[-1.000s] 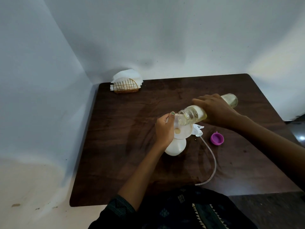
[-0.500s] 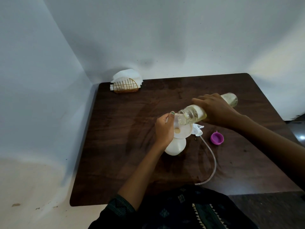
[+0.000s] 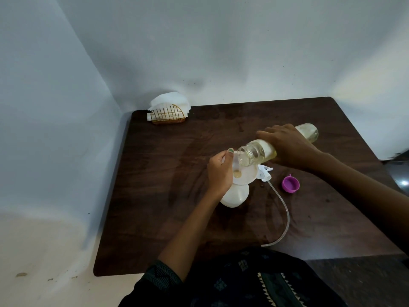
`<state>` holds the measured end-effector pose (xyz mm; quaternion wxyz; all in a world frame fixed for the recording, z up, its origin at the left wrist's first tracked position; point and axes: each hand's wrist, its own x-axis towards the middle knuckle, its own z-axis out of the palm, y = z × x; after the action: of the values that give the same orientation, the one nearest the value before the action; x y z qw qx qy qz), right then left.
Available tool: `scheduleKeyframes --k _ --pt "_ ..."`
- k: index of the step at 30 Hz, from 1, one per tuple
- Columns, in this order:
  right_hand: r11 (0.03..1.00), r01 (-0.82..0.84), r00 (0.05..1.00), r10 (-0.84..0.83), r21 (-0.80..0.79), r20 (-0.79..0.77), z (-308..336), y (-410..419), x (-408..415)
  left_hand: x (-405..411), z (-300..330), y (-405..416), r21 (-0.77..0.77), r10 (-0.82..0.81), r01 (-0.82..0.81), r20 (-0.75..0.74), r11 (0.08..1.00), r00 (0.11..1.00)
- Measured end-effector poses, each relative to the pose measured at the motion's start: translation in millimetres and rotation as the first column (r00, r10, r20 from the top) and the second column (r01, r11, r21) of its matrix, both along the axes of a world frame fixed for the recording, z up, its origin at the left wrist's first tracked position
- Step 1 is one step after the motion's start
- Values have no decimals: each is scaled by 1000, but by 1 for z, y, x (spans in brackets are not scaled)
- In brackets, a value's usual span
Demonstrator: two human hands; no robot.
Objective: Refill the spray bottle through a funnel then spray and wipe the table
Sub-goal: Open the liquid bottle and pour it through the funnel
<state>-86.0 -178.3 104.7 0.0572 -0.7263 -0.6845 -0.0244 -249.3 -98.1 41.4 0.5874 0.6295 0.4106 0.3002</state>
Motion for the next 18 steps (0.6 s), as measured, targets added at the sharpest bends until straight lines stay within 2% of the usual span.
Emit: scheduleKeyframes --k 18 --pt "1000 13 1000 -13 -14 3 5 -1 -1 2 3 0 3 5 -5 6 1000 1000"
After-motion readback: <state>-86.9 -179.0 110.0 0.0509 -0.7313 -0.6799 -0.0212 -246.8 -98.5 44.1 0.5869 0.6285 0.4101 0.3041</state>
